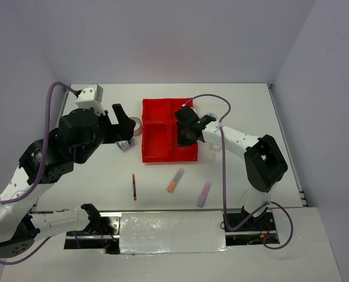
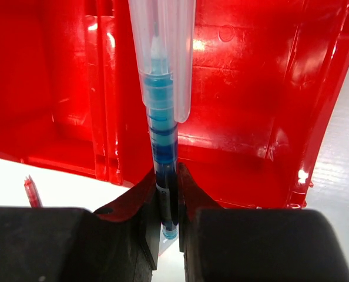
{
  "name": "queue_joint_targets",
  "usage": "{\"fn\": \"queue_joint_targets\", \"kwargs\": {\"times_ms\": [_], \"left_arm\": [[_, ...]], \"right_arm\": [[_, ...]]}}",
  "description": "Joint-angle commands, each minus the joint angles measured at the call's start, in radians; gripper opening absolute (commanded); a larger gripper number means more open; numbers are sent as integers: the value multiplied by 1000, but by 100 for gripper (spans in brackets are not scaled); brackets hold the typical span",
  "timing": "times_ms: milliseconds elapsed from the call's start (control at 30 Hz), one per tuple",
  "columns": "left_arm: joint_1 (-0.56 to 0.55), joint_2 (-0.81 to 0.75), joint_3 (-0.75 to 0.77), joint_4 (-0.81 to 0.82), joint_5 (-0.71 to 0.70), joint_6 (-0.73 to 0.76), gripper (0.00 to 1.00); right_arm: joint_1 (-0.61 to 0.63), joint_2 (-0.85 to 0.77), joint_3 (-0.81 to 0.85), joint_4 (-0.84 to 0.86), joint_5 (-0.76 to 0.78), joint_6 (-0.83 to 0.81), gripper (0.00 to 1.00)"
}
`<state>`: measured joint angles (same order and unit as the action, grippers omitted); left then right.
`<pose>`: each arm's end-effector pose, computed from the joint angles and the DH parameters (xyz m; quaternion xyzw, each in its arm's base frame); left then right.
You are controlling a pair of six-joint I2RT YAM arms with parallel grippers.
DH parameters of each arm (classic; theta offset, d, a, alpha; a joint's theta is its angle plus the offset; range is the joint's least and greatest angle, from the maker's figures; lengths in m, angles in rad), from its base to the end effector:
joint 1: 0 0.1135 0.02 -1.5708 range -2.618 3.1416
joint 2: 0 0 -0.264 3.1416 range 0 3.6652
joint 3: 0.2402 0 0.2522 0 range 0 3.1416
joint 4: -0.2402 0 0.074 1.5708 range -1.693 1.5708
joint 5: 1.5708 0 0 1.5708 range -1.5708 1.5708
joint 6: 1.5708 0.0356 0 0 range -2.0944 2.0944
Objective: Sort the stationery into containers
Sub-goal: Place the pen in the storage box.
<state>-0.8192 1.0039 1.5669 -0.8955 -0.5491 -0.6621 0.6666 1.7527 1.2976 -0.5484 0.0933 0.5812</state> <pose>0.1174 -0.0984 0.4836 -0.0953 0.7938 -0.2140 0.5613 0.2952 0.2280 0.2271 -0.0279 0.9587 0.1270 0.2530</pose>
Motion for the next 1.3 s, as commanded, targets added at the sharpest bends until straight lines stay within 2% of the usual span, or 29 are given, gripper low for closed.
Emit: {"fn": "queue_joint_targets", "kwargs": {"times_ms": [0,267,533,633,667,867,1000,1267], "left_arm": [[6,-16,-8,-5,24,4,99],[8,-34,-42,-8,25,13,99],[9,-51,-82,-3,21,21,99],[12,-51,-87,-2,26,24,99],[12,-51,-88,-2,26,24,99],[20,-45,-108,-16,25,1,99],[23,-39,-128,-46,32,-28,99],[23,-54,-266,-137,93,-181,99]], "right_arm": [[-5,11,52,-16,28,60,11],[-10,51,60,-18,22,63,28],[-16,57,49,1,10,62,29],[-15,31,58,-8,20,58,37],[-15,12,71,-13,25,55,41],[-16,-116,155,-54,14,19,45],[-35,-252,197,-87,8,-27,51],[-148,-482,36,-139,-73,-110,71]]}}
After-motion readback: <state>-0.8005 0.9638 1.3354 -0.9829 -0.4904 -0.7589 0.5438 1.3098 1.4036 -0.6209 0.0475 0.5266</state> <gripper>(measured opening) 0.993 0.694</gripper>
